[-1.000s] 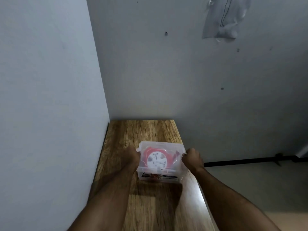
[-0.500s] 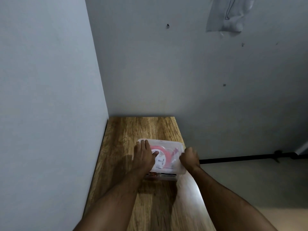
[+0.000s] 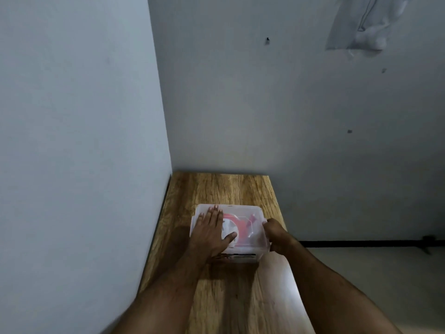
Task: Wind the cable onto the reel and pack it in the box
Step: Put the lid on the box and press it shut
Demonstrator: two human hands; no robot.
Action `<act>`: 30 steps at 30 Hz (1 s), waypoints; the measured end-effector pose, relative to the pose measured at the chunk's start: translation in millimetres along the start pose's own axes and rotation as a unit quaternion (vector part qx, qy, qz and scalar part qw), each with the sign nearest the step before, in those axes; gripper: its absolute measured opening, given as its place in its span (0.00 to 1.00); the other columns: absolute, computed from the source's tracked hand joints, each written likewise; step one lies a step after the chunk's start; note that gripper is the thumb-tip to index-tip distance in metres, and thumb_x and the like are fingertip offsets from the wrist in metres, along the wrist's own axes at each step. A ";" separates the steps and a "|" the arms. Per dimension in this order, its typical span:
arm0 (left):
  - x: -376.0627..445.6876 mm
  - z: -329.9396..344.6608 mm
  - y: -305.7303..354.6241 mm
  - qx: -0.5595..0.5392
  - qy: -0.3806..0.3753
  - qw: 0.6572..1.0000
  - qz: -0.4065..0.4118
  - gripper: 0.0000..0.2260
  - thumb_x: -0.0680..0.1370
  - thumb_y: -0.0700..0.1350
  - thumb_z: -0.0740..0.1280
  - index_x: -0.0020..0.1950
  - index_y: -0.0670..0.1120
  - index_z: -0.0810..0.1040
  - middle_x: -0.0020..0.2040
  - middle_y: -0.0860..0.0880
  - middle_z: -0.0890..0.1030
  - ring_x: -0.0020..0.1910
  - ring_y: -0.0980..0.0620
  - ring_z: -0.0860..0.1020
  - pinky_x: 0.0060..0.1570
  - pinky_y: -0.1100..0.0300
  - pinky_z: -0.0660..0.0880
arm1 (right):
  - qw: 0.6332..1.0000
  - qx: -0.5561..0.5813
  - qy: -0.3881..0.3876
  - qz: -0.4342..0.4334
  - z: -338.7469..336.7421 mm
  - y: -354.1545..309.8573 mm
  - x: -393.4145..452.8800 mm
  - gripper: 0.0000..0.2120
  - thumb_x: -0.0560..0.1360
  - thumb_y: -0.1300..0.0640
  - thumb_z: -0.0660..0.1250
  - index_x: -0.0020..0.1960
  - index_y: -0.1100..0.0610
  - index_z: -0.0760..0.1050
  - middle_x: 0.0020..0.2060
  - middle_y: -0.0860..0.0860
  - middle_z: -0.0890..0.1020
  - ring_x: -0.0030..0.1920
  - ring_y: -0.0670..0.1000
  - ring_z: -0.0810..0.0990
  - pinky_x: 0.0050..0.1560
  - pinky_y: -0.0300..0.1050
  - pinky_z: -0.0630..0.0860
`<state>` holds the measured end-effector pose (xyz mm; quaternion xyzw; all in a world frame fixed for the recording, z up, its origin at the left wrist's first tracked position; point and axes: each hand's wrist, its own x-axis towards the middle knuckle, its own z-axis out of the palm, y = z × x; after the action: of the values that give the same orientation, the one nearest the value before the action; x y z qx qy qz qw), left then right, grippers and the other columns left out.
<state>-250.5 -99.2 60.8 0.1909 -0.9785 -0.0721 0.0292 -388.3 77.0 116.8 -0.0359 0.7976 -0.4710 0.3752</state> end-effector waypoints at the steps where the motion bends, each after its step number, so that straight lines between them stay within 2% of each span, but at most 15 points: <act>1: -1.2 2.4 0.1 0.001 0.010 1.000 -0.002 0.42 0.81 0.71 0.47 0.85 0.43 0.46 0.85 0.44 0.46 0.85 0.46 0.45 0.81 0.49 0.40 | 1.000 0.008 -0.022 0.018 -4.6 0.9 1.7 0.12 0.83 0.51 0.60 0.58 0.58 0.74 0.54 0.56 0.80 0.52 0.57 0.80 0.40 0.52 0.79; 3: -3.4 5.4 0.2 0.012 0.026 1.000 -0.005 0.42 0.81 0.71 0.46 0.85 0.43 0.47 0.85 0.43 0.47 0.85 0.46 0.46 0.80 0.49 0.40 | 0.997 0.054 -0.036 0.053 -13.7 2.5 3.8 0.11 0.82 0.52 0.63 0.59 0.58 0.75 0.55 0.58 0.80 0.54 0.59 0.79 0.40 0.53 0.79; 6: -3.6 7.5 0.7 0.021 0.029 0.999 -0.006 0.42 0.81 0.71 0.46 0.85 0.43 0.46 0.85 0.43 0.47 0.85 0.46 0.46 0.79 0.50 0.38 | 0.993 0.103 0.019 0.062 -22.8 5.1 7.0 0.13 0.79 0.57 0.70 0.60 0.60 0.74 0.54 0.58 0.79 0.52 0.57 0.79 0.38 0.50 0.78; 8: -2.7 7.9 0.5 0.019 0.027 0.999 -0.007 0.43 0.81 0.71 0.46 0.85 0.43 0.46 0.85 0.44 0.47 0.84 0.46 0.46 0.80 0.50 0.38 | 0.996 0.070 0.042 0.036 -22.9 1.4 9.5 0.15 0.77 0.60 0.72 0.62 0.63 0.73 0.55 0.60 0.80 0.51 0.58 0.80 0.37 0.49 0.78; 11: -1.8 7.8 1.3 0.027 0.026 0.999 -0.005 0.42 0.80 0.72 0.46 0.85 0.43 0.46 0.85 0.44 0.47 0.85 0.46 0.46 0.80 0.50 0.38 | 0.998 -0.004 0.060 0.005 -19.2 -10.9 8.8 0.18 0.78 0.62 0.71 0.65 0.66 0.71 0.59 0.64 0.79 0.55 0.63 0.81 0.36 0.54 0.81; 14: -2.9 7.3 0.9 0.031 0.022 0.999 -0.004 0.43 0.80 0.72 0.45 0.85 0.44 0.46 0.85 0.44 0.47 0.84 0.46 0.46 0.80 0.49 0.39 | 0.990 -0.101 0.095 -0.012 -12.8 -23.4 6.3 0.16 0.78 0.64 0.69 0.63 0.66 0.70 0.57 0.65 0.78 0.54 0.65 0.83 0.47 0.62 0.84; 16: -3.7 7.6 0.7 0.034 0.026 0.999 -0.004 0.43 0.80 0.72 0.44 0.85 0.44 0.46 0.85 0.44 0.47 0.84 0.45 0.47 0.81 0.48 0.40 | 0.979 -0.168 0.116 -0.022 -4.4 -29.9 2.7 0.13 0.78 0.63 0.69 0.61 0.65 0.72 0.56 0.64 0.79 0.54 0.65 0.83 0.48 0.64 0.84; 19: -3.5 6.7 2.0 0.038 0.023 0.999 -0.006 0.43 0.80 0.72 0.44 0.85 0.44 0.47 0.85 0.43 0.48 0.84 0.45 0.47 0.81 0.48 0.41 | 0.955 -0.255 0.152 -0.028 4.9 -36.5 -3.5 0.11 0.78 0.59 0.70 0.56 0.65 0.76 0.53 0.63 0.81 0.51 0.65 0.84 0.45 0.60 0.85; 23: -4.5 3.7 1.6 0.034 0.022 0.999 -0.002 0.43 0.80 0.72 0.44 0.85 0.43 0.49 0.85 0.43 0.51 0.84 0.44 0.49 0.81 0.46 0.44 | 0.933 -0.300 0.188 -0.059 5.6 -37.4 -4.7 0.08 0.76 0.60 0.71 0.52 0.63 0.78 0.49 0.60 0.82 0.48 0.61 0.84 0.44 0.54 0.85; 26: -6.2 2.7 3.5 0.038 0.044 0.998 0.008 0.41 0.80 0.71 0.47 0.83 0.41 0.59 0.82 0.41 0.60 0.82 0.43 0.59 0.80 0.44 0.52 | 0.894 -0.366 0.239 -0.104 11.0 -37.0 -4.2 0.10 0.77 0.55 0.72 0.53 0.61 0.81 0.48 0.56 0.84 0.48 0.55 0.84 0.40 0.43 0.79; 28: -7.3 3.5 4.1 0.038 0.060 0.997 0.012 0.41 0.81 0.70 0.50 0.82 0.41 0.61 0.81 0.41 0.61 0.81 0.43 0.61 0.80 0.44 0.54 | 0.866 -0.407 0.260 -0.129 17.9 -34.9 -2.2 0.11 0.78 0.52 0.71 0.54 0.59 0.82 0.47 0.54 0.85 0.47 0.53 0.85 0.39 0.41 0.78; 30: -7.4 3.8 3.4 0.037 0.061 0.997 0.012 0.41 0.81 0.70 0.50 0.82 0.41 0.60 0.82 0.41 0.61 0.82 0.43 0.60 0.80 0.44 0.54 | 0.854 -0.425 0.261 -0.147 24.7 -31.2 1.0 0.11 0.79 0.52 0.69 0.56 0.58 0.81 0.49 0.53 0.84 0.48 0.52 0.84 0.43 0.42 0.81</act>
<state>-245.3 -92.7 57.4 0.1840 -0.9792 -0.0236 0.0821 -382.7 41.4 133.7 -0.1842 0.9741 -0.1283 0.0277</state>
